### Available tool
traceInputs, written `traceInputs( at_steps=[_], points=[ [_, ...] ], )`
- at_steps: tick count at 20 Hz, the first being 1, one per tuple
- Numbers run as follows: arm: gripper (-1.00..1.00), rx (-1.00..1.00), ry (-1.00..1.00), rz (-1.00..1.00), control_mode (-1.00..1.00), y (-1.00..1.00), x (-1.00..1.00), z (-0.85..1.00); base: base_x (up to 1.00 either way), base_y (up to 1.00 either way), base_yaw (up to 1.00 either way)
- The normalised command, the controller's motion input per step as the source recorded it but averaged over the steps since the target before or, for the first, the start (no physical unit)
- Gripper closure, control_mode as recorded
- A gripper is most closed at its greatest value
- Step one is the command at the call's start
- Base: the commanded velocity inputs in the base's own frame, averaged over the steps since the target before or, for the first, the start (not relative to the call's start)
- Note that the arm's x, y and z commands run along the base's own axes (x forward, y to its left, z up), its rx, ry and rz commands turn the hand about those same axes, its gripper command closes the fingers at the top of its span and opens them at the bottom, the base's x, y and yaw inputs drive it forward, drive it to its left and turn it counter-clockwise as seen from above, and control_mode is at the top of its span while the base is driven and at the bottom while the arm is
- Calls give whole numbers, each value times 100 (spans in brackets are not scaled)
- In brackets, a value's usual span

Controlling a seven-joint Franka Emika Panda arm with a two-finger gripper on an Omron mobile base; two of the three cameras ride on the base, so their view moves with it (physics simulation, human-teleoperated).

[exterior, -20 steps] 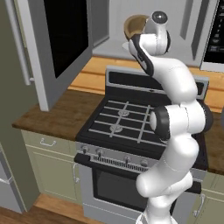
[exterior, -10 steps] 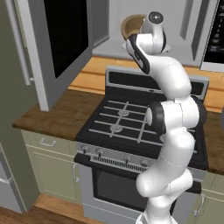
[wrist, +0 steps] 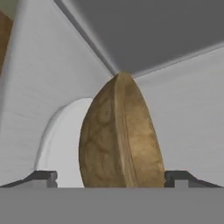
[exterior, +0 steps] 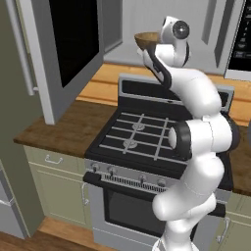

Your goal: Pick the lemon wedge from the sink and place it in the bowl. Then pick the bowl and place it in the microwave. Then close the microwave door and press the start button.

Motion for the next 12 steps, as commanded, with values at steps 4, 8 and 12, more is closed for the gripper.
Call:
traceInputs(
  at_steps=[4, 8, 12],
  points=[
    [-100, 0, -17, 0, -100, 12, -100, 24, 0, 0, 0],
    [-100, 0, -4, 0, -100, 8, -100, 40, 0, 0, 0],
    [-100, -1, 0, 0, -100, 8, -100, 39, 0, 0, 0]
  ],
)
